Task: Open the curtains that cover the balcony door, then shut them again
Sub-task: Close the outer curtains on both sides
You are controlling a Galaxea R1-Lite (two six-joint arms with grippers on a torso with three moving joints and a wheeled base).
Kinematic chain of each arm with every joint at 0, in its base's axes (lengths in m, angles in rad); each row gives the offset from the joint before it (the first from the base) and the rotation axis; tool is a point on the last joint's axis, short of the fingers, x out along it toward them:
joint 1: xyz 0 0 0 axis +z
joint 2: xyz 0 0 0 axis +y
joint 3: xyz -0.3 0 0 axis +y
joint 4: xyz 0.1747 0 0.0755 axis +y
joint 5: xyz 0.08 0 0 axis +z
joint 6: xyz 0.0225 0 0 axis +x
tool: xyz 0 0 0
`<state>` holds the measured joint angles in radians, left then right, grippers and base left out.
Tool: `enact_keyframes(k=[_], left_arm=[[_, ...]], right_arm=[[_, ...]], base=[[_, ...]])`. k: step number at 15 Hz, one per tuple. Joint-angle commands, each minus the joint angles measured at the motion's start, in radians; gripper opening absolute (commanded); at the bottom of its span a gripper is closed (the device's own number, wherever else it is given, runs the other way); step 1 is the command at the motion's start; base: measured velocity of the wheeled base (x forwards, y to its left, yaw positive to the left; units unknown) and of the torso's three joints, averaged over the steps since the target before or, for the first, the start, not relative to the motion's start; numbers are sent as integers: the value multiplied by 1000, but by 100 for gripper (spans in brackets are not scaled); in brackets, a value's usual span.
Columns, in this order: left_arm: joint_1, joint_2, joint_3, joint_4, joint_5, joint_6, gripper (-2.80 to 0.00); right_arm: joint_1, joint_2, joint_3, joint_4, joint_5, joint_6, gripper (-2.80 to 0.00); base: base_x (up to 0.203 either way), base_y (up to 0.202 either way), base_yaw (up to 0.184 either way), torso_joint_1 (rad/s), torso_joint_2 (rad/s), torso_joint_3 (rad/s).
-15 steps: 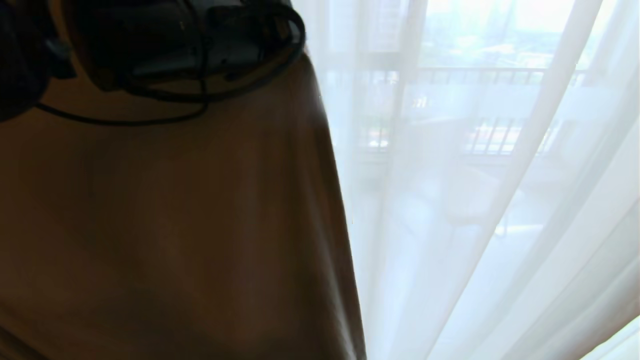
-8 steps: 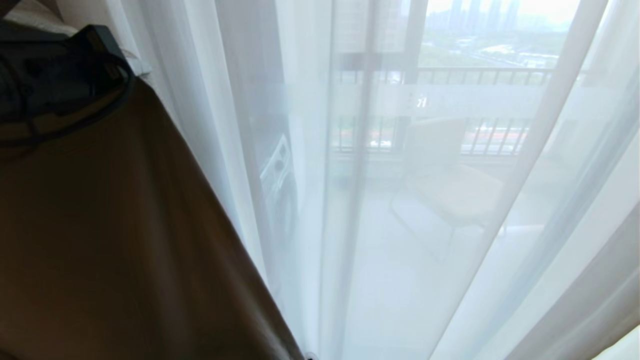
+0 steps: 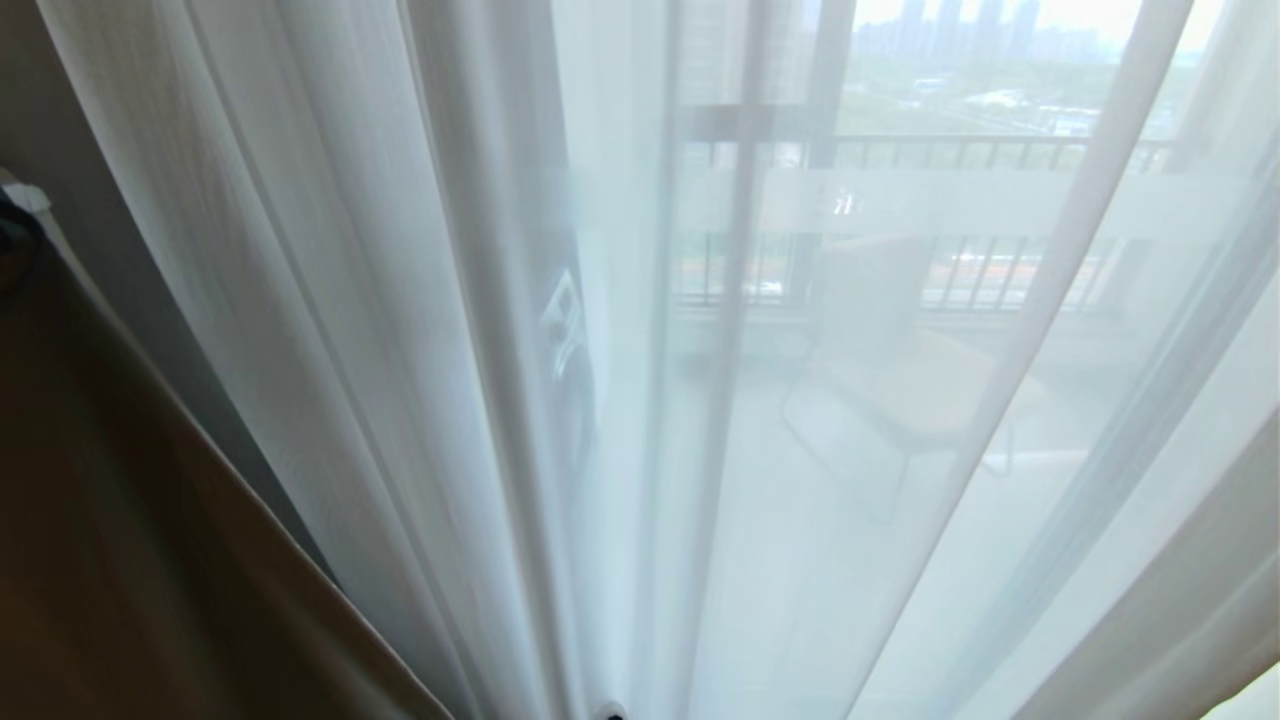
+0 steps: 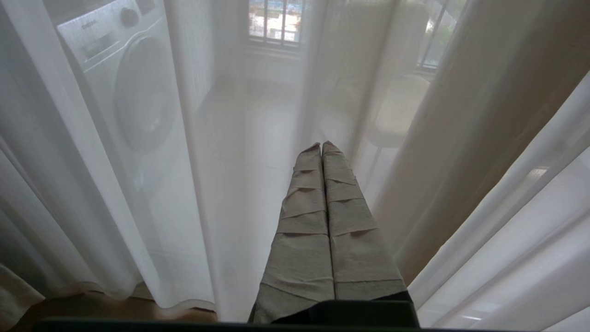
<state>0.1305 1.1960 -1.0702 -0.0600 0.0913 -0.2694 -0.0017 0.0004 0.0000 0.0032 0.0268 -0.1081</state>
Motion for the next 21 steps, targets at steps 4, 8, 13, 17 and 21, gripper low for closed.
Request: enact_keyframes(k=[4,8,13,17,21], left_arm=[[32,-9,12,-1,-4,-1,-280],[27,-14,25,3,-12,10,-280],[27,-31,33,3,-30,21,0],[30,-134,120,3,-30,21,0],[26,-243,204,5,-33,23,0]], right_arm=[[0,0,0,0,1,-1,-280],[0,0,0,0,1,-1,-280],[0,0,0,0,1,-1,-280],[0,0,0,0,1,-1,-280],[0,0,0,0,1,-1,-280]], base=[[0,0,0,0,0,0],[0,0,0,0,0,0],[0,0,0,0,0,0],[0,0,0,0,0,0],[0,0,0,0,0,0]])
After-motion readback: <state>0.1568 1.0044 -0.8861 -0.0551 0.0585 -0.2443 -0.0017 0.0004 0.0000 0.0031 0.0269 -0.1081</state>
